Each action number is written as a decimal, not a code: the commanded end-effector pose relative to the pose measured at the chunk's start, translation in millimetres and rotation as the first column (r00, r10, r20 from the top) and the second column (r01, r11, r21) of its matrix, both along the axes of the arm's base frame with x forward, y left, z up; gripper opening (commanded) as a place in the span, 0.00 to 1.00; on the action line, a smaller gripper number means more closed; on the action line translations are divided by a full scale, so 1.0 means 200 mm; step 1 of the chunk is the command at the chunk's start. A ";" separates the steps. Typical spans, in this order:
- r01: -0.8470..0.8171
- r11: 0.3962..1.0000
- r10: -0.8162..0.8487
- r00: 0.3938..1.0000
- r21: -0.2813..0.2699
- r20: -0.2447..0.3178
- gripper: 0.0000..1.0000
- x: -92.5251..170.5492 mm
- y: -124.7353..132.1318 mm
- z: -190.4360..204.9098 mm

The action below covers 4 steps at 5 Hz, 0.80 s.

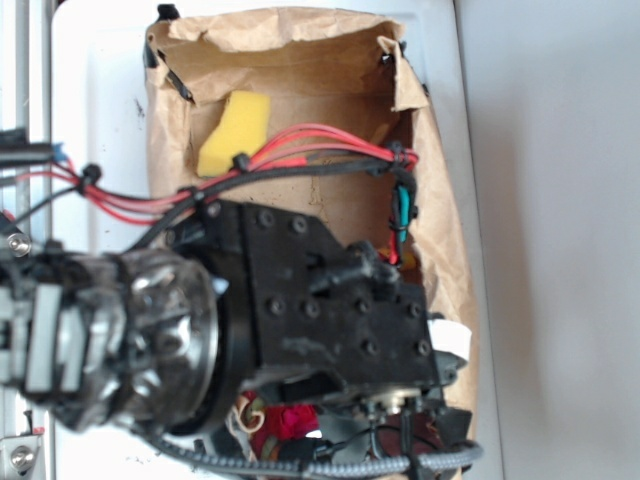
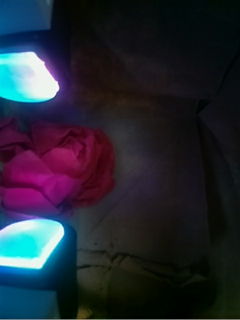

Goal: Grab the red paper.

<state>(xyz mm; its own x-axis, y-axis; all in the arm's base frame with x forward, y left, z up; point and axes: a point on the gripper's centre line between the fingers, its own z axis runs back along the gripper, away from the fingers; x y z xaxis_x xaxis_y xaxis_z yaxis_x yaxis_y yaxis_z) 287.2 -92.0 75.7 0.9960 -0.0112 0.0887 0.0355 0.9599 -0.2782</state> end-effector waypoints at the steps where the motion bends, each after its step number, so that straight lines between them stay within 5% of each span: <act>1: 0.008 0.999 -0.006 0.998 0.040 -0.061 1.00 -0.06 0.05 -0.03; 4: 0.031 0.998 -0.027 0.997 0.046 -0.078 1.00 -0.08 0.00 -0.15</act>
<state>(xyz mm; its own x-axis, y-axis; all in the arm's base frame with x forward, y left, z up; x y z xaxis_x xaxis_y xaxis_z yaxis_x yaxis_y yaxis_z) 272.6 -81.8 38.3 0.9994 -0.0326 0.0087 0.0337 0.9711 -0.2362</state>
